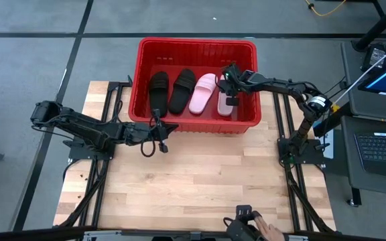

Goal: Pick and place slides into bin
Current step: Put the pink slide into the red bin, then return to Home Position

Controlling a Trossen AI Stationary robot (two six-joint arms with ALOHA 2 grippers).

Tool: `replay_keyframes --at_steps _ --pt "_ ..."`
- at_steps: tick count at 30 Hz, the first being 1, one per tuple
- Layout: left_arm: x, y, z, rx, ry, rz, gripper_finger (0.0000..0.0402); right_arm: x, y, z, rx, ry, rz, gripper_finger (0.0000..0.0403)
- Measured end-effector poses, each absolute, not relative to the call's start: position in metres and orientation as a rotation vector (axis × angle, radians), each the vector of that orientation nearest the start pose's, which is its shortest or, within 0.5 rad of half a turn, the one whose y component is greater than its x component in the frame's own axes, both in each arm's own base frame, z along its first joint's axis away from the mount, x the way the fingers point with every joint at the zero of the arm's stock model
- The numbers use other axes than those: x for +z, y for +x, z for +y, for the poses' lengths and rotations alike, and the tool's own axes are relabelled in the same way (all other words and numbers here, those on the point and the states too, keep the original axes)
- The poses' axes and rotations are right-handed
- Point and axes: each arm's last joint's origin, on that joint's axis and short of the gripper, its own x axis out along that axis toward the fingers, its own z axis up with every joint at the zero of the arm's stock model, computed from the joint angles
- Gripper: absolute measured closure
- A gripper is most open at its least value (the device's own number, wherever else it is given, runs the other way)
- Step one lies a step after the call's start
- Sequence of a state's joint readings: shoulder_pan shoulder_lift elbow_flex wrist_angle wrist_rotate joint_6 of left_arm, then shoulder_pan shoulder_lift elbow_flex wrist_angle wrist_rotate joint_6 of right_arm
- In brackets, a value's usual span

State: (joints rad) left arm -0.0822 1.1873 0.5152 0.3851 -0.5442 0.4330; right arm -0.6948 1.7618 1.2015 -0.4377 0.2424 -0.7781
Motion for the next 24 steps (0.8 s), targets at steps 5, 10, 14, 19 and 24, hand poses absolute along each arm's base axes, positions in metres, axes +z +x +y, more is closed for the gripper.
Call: replay_keyframes --at_steps 5,10,14,19,24 --pt "0.217 0.239 -0.005 0.393 0.512 0.372 0.04 0.203 0.273 -0.236 -0.436 -0.397 1.254 0.0251" --pt "0.216 0.239 -0.005 0.393 0.512 0.372 0.0396 0.203 0.277 -0.232 -0.424 -0.407 1.249 0.0242" --pt "0.216 0.24 -0.005 0.374 0.51 0.371 0.04 0.206 0.28 -0.227 -0.411 -0.418 1.241 0.024" --pt "0.216 0.24 -0.005 0.372 0.508 0.371 0.0397 0.217 0.284 -0.225 -0.42 -0.385 1.243 0.024" --pt "0.216 0.24 -0.005 0.37 0.509 0.37 0.0398 0.234 0.286 -0.225 -0.434 -0.337 1.252 0.024"
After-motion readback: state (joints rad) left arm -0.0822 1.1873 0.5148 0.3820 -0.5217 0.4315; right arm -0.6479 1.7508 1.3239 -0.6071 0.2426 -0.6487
